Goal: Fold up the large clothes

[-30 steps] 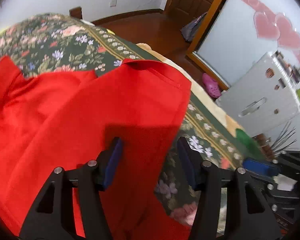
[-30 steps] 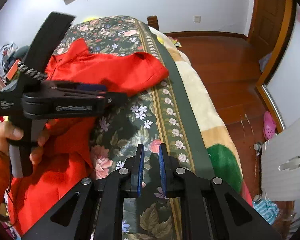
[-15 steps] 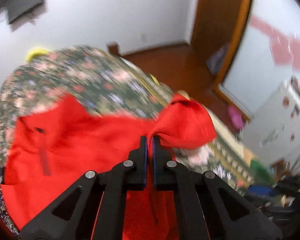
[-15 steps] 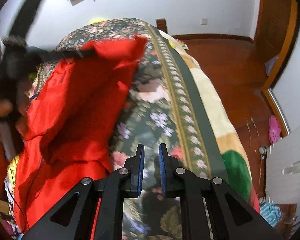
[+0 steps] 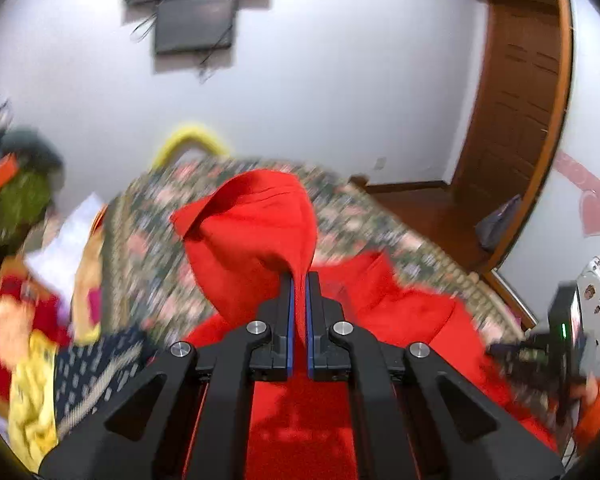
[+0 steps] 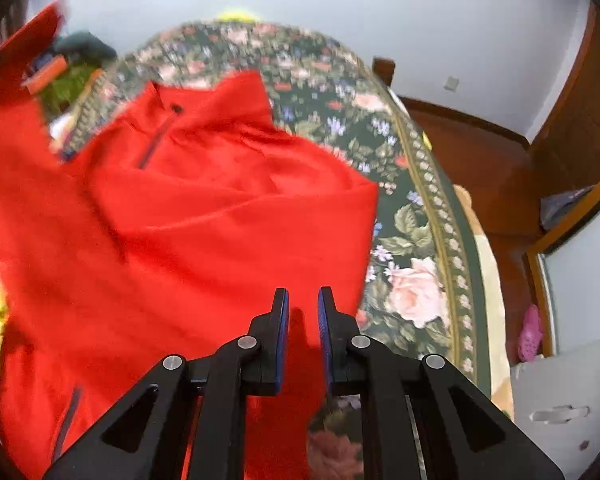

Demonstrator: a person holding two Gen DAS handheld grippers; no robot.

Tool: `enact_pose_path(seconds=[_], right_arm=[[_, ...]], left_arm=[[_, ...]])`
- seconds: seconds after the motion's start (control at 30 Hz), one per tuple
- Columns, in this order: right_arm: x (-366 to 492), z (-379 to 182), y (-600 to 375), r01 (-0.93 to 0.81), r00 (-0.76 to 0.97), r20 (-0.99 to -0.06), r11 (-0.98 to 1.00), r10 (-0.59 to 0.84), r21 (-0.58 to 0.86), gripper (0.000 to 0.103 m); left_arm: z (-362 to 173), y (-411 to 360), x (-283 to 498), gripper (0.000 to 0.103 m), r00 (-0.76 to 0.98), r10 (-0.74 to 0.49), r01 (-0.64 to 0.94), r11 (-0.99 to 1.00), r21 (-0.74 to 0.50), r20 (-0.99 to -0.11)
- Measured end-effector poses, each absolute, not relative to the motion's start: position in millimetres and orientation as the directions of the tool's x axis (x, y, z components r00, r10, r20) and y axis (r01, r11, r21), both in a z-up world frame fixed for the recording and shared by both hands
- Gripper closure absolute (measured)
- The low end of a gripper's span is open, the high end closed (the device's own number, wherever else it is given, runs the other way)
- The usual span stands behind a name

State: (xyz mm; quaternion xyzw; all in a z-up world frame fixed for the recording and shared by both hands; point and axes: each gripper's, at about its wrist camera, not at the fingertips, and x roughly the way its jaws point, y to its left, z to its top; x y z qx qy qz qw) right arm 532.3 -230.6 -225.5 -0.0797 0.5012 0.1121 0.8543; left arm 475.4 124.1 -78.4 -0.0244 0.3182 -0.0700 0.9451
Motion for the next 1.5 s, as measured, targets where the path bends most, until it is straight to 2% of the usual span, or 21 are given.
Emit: enact_pose_path(seconds=[0.1, 0.27, 0.3, 0.33, 0.37, 0.4, 0.43, 0.5, 0.7, 0.77, 0.83, 1.03, 1.2, 1.3, 1.5], right_arm=[[541, -251, -223, -0.268, 0.431, -0.902, 0.958, 0.021, -0.105, 0.092], [532, -261, -219, -0.280, 0.465, -0.882, 0.932, -0.077, -0.229, 0.092], [532, -262, -219, -0.272, 0.473, -0.875, 0.928, -0.102, -0.255, 0.084], [531, -262, -220, -0.258, 0.487, -0.862, 0.920, -0.140, -0.295, 0.055], [530, -263, -221, -0.225, 0.515, -0.831, 0.902, -0.210, -0.368, 0.034], [530, -264, -224, -0.164, 0.556, -0.768, 0.864, -0.318, -0.476, 0.000], [529, -265, -227, -0.153, 0.572, -0.750, 0.855, -0.332, -0.495, 0.000], [531, -265, -238, -0.162, 0.541, -0.794, 0.892, -0.278, -0.423, 0.000], [532, -262, -246, -0.178, 0.501, -0.836, 0.918, -0.226, -0.354, 0.000], [533, -262, -245, -0.177, 0.498, -0.839, 0.921, -0.220, -0.346, 0.000], [533, -261, -242, -0.175, 0.486, -0.851, 0.931, -0.200, -0.319, 0.000], [534, -243, -239, -0.209, 0.463, -0.883, 0.958, -0.079, -0.195, 0.000], [530, -208, -222, -0.264, 0.526, -0.851, 0.950, -0.005, -0.168, 0.000], [532, -182, -205, -0.303, 0.564, -0.824, 0.942, 0.057, -0.142, 0.000], [560, -150, -178, -0.352, 0.605, -0.781, 0.932, 0.157, -0.085, 0.000]], left_arm=[[-126, 165, 452, 0.100, 0.744, -0.137, 0.076, 0.990, -0.122, -0.654], [-210, 199, 411, 0.100, 0.642, -0.218, 0.028, 0.965, -0.262, -0.735], [-222, 203, 407, 0.100, 0.627, -0.230, 0.016, 0.959, -0.284, -0.744], [-237, 207, 400, 0.100, 0.607, -0.250, -0.001, 0.949, -0.315, -0.754], [-246, 211, 394, 0.100, 0.595, -0.261, -0.010, 0.943, -0.332, -0.760], [-258, 215, 388, 0.100, 0.580, -0.274, -0.028, 0.934, -0.355, -0.767], [-268, 219, 382, 0.099, 0.567, -0.291, -0.041, 0.924, -0.380, -0.771], [-285, 225, 372, 0.097, 0.539, -0.310, -0.064, 0.912, -0.405, -0.783], [-301, 226, 355, 0.091, 0.492, -0.252, -0.107, 0.932, -0.346, -0.833], [-300, 224, 352, 0.087, 0.476, -0.236, -0.104, 0.941, -0.321, -0.847], [-295, 220, 348, 0.078, 0.464, -0.216, -0.098, 0.951, -0.292, -0.859], [-255, 195, 340, 0.067, 0.493, -0.131, 0.000, 0.989, -0.151, -0.860], [-209, 180, 361, 0.057, 0.565, -0.095, 0.040, 0.995, -0.088, -0.820], [-181, 174, 385, 0.056, 0.608, -0.067, 0.058, 0.998, -0.040, -0.791], [-148, 164, 442, 0.044, 0.644, -0.099, 0.096, 0.994, -0.047, -0.759]])
